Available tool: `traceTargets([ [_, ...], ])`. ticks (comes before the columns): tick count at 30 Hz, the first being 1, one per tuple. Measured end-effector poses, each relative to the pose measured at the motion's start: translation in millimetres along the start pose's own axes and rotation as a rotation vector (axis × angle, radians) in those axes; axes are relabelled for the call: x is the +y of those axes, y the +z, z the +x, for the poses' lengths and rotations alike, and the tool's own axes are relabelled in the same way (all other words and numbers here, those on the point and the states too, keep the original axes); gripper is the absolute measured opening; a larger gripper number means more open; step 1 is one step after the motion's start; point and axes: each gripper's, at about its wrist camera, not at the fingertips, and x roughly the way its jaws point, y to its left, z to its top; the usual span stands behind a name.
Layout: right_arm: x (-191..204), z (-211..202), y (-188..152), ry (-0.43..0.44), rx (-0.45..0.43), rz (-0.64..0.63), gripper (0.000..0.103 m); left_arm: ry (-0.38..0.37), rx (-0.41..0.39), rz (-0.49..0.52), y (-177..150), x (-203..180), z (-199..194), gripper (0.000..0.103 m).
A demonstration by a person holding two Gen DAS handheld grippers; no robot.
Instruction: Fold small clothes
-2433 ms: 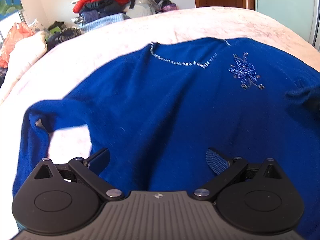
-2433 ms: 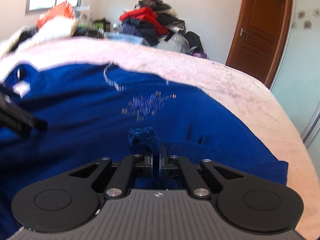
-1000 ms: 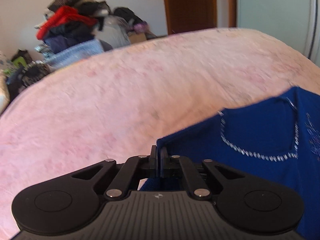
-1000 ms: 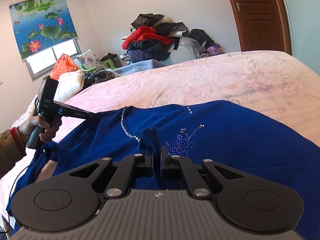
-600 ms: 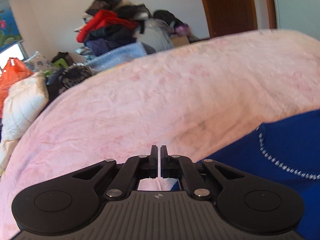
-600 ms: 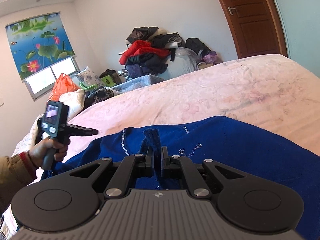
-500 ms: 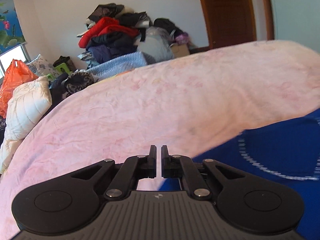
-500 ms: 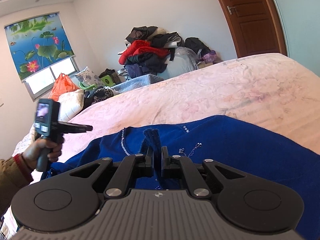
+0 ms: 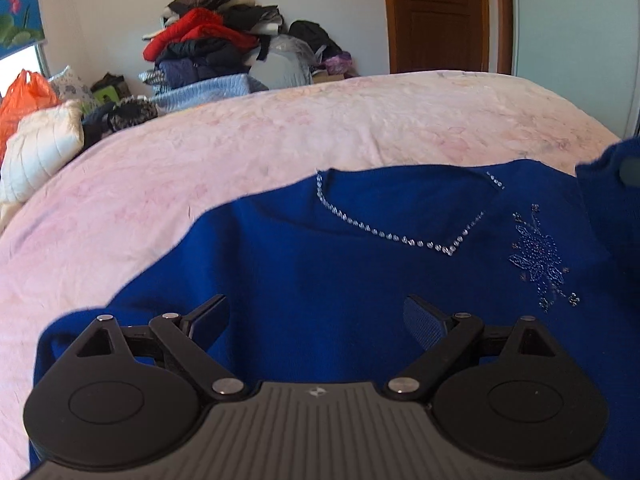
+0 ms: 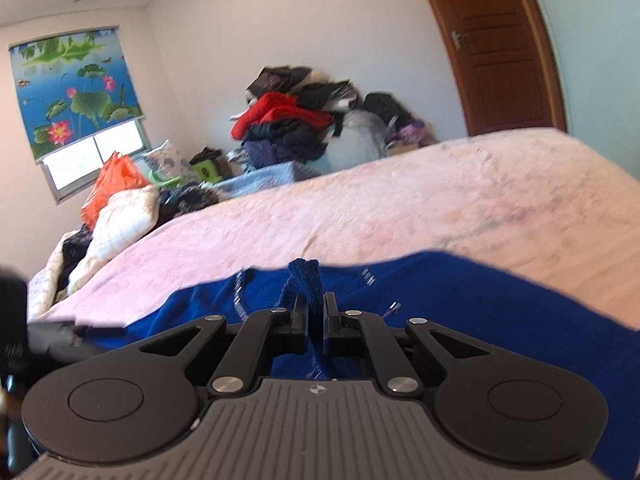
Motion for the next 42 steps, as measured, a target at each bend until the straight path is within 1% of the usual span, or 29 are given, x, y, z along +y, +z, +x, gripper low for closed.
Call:
traceTargets([
  [4,-11,-2,28,-0.069,-0.095,-0.006,0.008,0.041,0.019,0.007,-5,-3,-1,0.095],
  [7,-9,-1,53,-0.101,-0.174,-0.048,0.008,0.051,0.028,0.007,-8,0,-3,0.095],
  [10,12,3,74,-0.118,-0.244,-0.152,0.008,0.062,0.041,0.001,-10,3,-2,0.095],
  [13,40,11,85,-0.087,-0.269,-0.238,0.007,0.078,0.053,-0.003,-13,7,0,0.095],
  [16,61,23,82,-0.019,-0.231,-0.270,0.006,0.081,0.068,-0.019,-16,14,-1,0.095],
  [17,64,25,79,-0.011,-0.217,-0.265,0.010,0.080,0.067,-0.026,-18,17,-3,0.095],
  [18,65,25,74,-0.008,-0.204,-0.257,0.011,0.080,0.065,-0.032,-19,20,-5,0.095],
  [19,63,24,70,-0.005,-0.180,-0.248,0.018,0.081,0.063,-0.038,-21,23,-7,0.095],
  [21,53,20,57,-0.014,-0.136,-0.237,0.066,0.075,0.061,-0.046,-24,27,-10,0.095],
  [22,48,16,49,-0.035,-0.127,-0.243,0.073,0.067,0.064,-0.049,-26,29,-10,0.095],
  [23,40,14,41,-0.064,-0.102,-0.259,0.075,0.060,0.069,-0.054,-26,29,-10,0.095],
  [24,33,13,34,-0.103,-0.070,-0.272,0.071,0.053,0.073,-0.060,-27,29,-10,0.095],
  [25,21,14,25,-0.139,-0.040,-0.270,0.069,0.047,0.076,-0.066,-27,29,-10,0.095],
  [28,-20,20,5,-0.218,0.061,-0.198,0.067,0.019,0.078,-0.070,-27,24,-13,0.095],
  [29,-31,24,-2,-0.231,0.100,-0.179,0.063,0.012,0.077,-0.063,-27,21,-14,0.095],
  [31,-47,34,-15,-0.247,0.154,-0.148,0.062,0.009,0.074,-0.039,-27,15,-16,0.095],
  [33,-51,43,-28,-0.246,0.189,-0.136,0.062,0.016,0.072,-0.012,-27,8,-17,0.095],
  [36,-51,57,-35,-0.238,0.195,-0.115,0.061,0.018,0.081,0.010,-27,3,-17,0.095],
  [38,-61,66,-27,-0.275,0.179,-0.076,0.065,0.018,0.084,0.016,-27,1,-18,0.095],
  [39,-71,71,-23,-0.275,0.177,-0.044,0.066,0.018,0.083,0.020,-27,1,-18,0.095],
  [41,-93,82,-17,-0.222,0.221,0.038,0.066,0.020,0.082,0.027,-28,0,-19,0.095],
  [42,-100,86,-17,-0.198,0.239,0.051,0.066,0.020,0.082,0.028,-29,0,-20,0.095],
])
